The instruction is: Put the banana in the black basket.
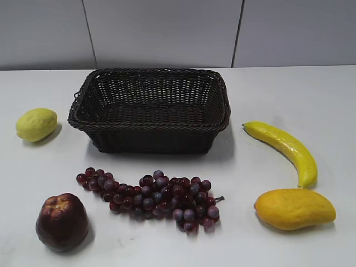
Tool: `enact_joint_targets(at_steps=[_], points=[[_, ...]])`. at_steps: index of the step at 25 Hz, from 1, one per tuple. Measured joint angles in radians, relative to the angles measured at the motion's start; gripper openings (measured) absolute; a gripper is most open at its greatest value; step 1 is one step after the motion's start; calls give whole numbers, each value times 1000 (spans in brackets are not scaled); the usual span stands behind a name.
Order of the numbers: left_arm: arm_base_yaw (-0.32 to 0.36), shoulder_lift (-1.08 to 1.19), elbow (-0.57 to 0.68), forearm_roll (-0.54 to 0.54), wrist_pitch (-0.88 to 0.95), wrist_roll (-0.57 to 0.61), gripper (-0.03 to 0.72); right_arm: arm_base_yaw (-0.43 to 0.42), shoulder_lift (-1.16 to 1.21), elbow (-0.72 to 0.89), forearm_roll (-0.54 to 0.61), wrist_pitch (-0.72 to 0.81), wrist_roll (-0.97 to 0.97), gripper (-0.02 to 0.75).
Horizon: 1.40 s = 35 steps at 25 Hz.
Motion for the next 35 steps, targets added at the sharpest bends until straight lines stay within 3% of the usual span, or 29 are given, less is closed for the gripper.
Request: enact_joint_targets(at_steps=[23, 35], points=[[0, 0, 0, 0, 0, 0, 204, 0, 31, -13, 0, -18, 0, 622], [0, 0, 0, 0, 0, 0, 204, 0, 516, -24, 2, -473, -4, 618]])
